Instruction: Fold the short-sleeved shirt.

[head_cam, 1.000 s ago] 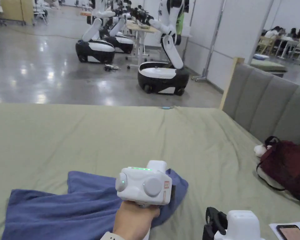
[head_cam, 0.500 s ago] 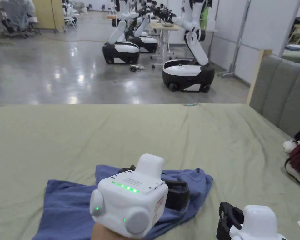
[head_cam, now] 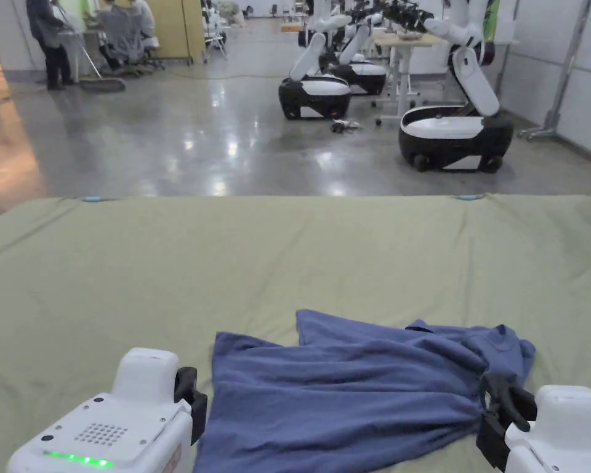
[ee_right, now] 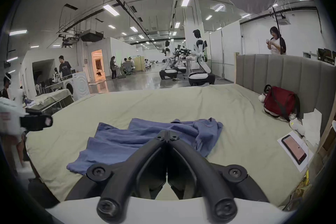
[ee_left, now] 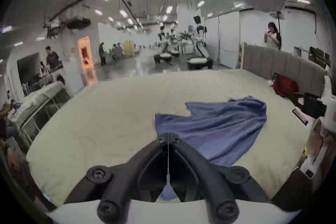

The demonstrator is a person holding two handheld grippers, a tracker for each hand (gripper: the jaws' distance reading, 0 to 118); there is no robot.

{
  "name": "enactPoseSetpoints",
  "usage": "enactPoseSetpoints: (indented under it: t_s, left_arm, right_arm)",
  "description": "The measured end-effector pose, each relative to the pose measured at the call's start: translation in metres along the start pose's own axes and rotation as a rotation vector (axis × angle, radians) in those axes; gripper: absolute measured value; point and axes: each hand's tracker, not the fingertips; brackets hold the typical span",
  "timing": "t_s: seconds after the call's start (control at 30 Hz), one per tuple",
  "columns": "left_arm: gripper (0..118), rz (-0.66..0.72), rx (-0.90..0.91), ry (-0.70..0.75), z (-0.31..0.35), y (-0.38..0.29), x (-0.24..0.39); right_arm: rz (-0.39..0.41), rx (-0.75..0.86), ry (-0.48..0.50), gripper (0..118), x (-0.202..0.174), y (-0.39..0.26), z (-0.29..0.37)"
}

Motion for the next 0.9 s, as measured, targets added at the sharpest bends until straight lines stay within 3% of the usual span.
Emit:
enactPoseSetpoints:
  t_s: [0.07,0.2,0.37,0.4,0.43,0.47,0.5,0.57,0.67,0.7,0.73,0.77,0.83,0.9]
  left_arm:
    - [0,-0.041,-0.111,0.014,-0.043,0.013,-0.012]
    - [0,0.015,-0.356,-0.073,-0.140,0.036,-0.028]
    - [0,0.017,-0.427,-0.059,-0.239,0.056,-0.039]
    - [10,0.037,-0.439,-0.019,-0.253,0.059,-0.039]
    - [68,0.026,-0.428,-0.017,-0.263,0.061,-0.038]
    - [110,0.009,-0.442,-0.007,-0.276,0.062,-0.037]
    - [118,-0.010,-0.432,-0.004,-0.282,0.059,-0.037]
    - [110,-0.027,-0.425,0.074,-0.297,0.058,-0.035]
    - [103,-0.021,-0.471,0.069,-0.314,0.046,-0.035]
    - [92,-0.045,-0.508,0.060,-0.318,0.042,-0.032]
    - [60,-0.071,-0.519,0.067,-0.319,0.038,-0.029]
    - [38,-0.111,-0.528,0.046,-0.317,0.033,-0.024]
    - [2,-0.107,-0.488,0.032,-0.306,0.035,-0.012]
    - [2,-0.134,-0.474,0.026,-0.298,0.039,-0.008]
  right_arm:
    - [0.006,-0.009,-0.004,3,-0.003,-0.004,-0.001]
    - [0.000,-0.041,-0.018,3,0.002,-0.009,-0.007]
    - [-0.003,-0.073,-0.057,3,0.018,-0.013,-0.022]
    - [-0.003,-0.080,-0.066,3,0.022,-0.013,-0.025]
    - [-0.005,-0.088,-0.073,3,0.025,-0.013,-0.029]
    - [-0.008,-0.095,-0.081,3,0.029,-0.014,-0.032]
    - [-0.011,-0.100,-0.088,3,0.034,-0.014,-0.035]
    - [-0.017,-0.106,-0.105,3,0.041,-0.015,-0.040]
    - [-0.025,-0.120,-0.126,3,0.050,-0.014,-0.046]
    - [-0.029,-0.121,-0.131,3,0.053,-0.014,-0.048]
    - [-0.032,-0.123,-0.136,3,0.055,-0.013,-0.049]
    - [-0.034,-0.125,-0.140,3,0.059,-0.015,-0.051]
    - [-0.045,-0.133,-0.150,3,0.065,-0.013,-0.053]
    - [-0.076,-0.151,-0.136,3,0.076,-0.008,-0.059]
